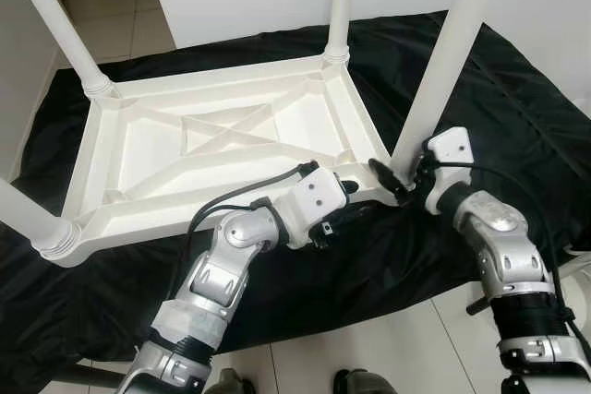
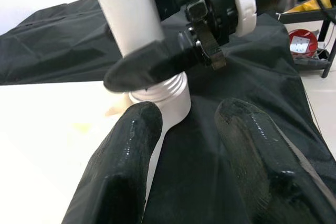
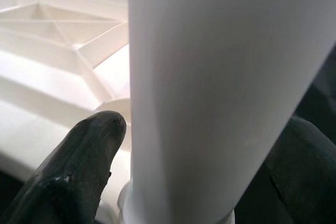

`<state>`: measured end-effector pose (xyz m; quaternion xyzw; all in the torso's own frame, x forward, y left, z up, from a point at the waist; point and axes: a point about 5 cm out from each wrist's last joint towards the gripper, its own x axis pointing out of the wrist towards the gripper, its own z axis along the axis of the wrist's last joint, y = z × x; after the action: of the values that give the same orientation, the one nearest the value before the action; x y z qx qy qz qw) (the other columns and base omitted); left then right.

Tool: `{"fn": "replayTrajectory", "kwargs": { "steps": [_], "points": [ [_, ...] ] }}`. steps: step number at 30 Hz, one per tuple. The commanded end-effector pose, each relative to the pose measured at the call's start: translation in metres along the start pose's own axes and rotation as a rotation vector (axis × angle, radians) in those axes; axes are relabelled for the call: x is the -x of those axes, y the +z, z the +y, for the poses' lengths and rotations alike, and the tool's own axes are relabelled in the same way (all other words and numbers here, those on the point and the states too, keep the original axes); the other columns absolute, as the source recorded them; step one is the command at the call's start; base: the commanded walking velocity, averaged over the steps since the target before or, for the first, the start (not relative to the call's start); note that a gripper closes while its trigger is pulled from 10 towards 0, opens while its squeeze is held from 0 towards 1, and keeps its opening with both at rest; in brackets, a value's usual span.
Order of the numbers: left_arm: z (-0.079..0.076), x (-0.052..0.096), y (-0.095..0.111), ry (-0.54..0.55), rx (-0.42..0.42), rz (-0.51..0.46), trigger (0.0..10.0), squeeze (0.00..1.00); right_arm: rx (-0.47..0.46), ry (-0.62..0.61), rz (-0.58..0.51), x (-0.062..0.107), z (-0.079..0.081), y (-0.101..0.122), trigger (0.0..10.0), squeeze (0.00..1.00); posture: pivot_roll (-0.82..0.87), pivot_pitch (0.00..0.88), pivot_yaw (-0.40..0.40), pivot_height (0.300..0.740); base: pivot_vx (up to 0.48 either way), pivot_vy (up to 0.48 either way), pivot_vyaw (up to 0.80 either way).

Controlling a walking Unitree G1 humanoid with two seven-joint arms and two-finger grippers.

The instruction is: Building children table

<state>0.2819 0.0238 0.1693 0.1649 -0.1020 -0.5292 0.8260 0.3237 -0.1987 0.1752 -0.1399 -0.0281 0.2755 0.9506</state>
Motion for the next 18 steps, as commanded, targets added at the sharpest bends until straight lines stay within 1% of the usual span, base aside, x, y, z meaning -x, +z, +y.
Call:
{"fn": "replayTrajectory", "kwargs": {
  "steps": [1, 4, 5, 6, 7, 8, 9, 16, 18],
  "points": [
    [0.002, 0.0, -0.001, 0.055, -0.011, 0.005, 10.0, 0.0, -0.009, 0.04, 0.01, -0.001, 0.002, -0.004, 10.0, 0.0, -0.13, 0.062, 0.086, 0.74, 0.0, 0.0, 0.0],
    [0.003, 0.001, -0.001, 0.055, -0.017, 0.006, 10.0, 0.0, -0.01, 0.055, 0.023, -0.003, 0.0, -0.008, 10.0, 0.0, -0.13, 0.057, 0.082, 0.74, 0.0, 0.0, 0.0],
    [0.004, 0.001, -0.002, 0.061, -0.018, 0.01, 10.0, 0.0, -0.011, 0.061, 0.027, -0.004, 0.0, -0.01, 7.1, 0.0, -0.13, 0.052, 0.079, 0.74, 0.0, 0.0, 0.0],
    [0.004, 0.002, -0.003, 0.068, -0.015, 0.013, 10.0, 0.0, -0.013, 0.069, 0.033, -0.004, 0.0, -0.013, 3.4, 0.0, -0.13, 0.05, 0.075, 0.74, 0.0, 0.0, 0.0],
    [0.004, 0.002, -0.003, 0.068, -0.015, 0.013, 10.0, 0.0, -0.013, 0.069, 0.033, -0.004, 0.0, -0.013, 3.4, 0.0, -0.13, 0.05, 0.075, 0.74, 0.0, 0.0, 0.0],
    [0.004, 0.003, -0.004, 0.071, -0.015, 0.014, 10.0, 0.0, -0.015, 0.074, 0.036, -0.004, 0.001, -0.015, 2.7, 0.0, -0.13, 0.049, 0.074, 0.74, 0.0, 0.0, 0.0],
    [0.004, 0.003, -0.004, 0.073, -0.014, 0.015, 10.0, 0.0, -0.017, 0.081, 0.036, -0.003, 0.001, -0.018, 0.0, 0.0, -0.13, 0.049, 0.073, 0.74, 0.0, 0.0, 0.0],
    [0.003, 0.003, -0.005, 0.074, -0.012, 0.015, 10.0, 0.0, -0.039, 0.076, 0.011, 0.0, 0.002, -0.022, 0.0, 0.0, -0.13, 0.048, 0.073, 0.74, 0.0, 0.0, 0.0],
    [0.002, 0.002, -0.005, 0.071, -0.011, 0.013, 10.0, 0.0, -0.044, 0.049, -0.008, 0.001, 0.004, -0.024, 0.0, 0.0, -0.14, 0.05, 0.073, 0.74, 0.0, 0.0, 0.0]
  ]
}}
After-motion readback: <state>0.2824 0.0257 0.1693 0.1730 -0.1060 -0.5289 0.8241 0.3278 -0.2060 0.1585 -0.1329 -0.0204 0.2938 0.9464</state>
